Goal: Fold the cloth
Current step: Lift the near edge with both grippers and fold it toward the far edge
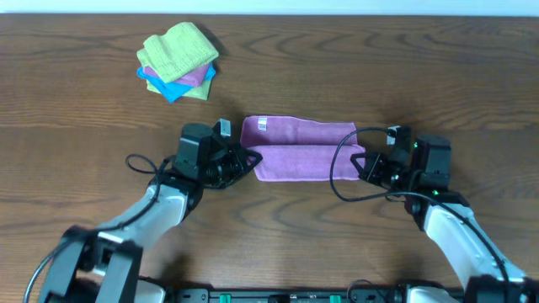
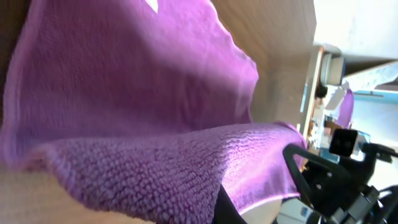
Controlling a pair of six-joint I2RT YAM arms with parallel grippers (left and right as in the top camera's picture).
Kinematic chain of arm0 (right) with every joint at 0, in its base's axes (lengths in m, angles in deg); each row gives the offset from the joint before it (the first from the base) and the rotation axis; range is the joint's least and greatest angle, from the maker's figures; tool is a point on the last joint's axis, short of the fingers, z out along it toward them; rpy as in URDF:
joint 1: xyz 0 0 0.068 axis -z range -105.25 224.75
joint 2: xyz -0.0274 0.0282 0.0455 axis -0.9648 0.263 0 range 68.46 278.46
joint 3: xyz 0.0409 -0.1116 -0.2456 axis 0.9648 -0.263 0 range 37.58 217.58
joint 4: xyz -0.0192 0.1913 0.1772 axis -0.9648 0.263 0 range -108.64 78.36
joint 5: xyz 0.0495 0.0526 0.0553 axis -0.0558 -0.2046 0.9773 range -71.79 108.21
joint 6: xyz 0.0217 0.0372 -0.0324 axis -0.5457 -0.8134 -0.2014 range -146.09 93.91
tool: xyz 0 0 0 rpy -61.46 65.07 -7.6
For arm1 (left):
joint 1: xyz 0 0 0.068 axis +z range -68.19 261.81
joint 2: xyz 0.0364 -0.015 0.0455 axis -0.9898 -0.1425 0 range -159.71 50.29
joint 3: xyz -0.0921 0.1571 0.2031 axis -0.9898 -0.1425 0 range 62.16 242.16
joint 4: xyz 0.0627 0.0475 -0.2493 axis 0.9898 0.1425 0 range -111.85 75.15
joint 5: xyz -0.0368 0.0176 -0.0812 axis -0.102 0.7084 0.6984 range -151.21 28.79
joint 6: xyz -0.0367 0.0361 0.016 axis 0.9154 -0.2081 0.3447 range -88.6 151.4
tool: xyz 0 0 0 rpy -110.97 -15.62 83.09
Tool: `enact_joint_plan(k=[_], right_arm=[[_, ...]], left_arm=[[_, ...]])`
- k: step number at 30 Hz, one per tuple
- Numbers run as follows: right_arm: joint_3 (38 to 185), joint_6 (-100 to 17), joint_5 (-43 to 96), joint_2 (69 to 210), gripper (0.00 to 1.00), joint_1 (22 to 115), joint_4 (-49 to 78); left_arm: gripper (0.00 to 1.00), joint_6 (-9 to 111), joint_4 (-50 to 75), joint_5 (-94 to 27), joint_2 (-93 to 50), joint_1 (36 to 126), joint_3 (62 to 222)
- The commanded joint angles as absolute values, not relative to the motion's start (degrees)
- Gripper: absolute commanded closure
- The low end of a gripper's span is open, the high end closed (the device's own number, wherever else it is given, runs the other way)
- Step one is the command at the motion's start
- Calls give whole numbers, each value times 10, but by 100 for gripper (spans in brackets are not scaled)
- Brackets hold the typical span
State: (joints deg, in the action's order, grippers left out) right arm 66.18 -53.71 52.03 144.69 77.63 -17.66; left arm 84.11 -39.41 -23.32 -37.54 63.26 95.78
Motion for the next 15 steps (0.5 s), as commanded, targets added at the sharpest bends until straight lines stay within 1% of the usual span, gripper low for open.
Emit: enact_joint_plan(k=[1,8,15], right_arm=[[668,-548,463,1464,98,775,-194],[685,-548,413,1495,98,754,-226],[711,-548,384,1541,98,741,-245]], left_arm=[[94,840,-407,-287,-411,639,989],[94,798,-409,-288,-490,639,1072],[94,786,-400,-288,-544,642,1124]])
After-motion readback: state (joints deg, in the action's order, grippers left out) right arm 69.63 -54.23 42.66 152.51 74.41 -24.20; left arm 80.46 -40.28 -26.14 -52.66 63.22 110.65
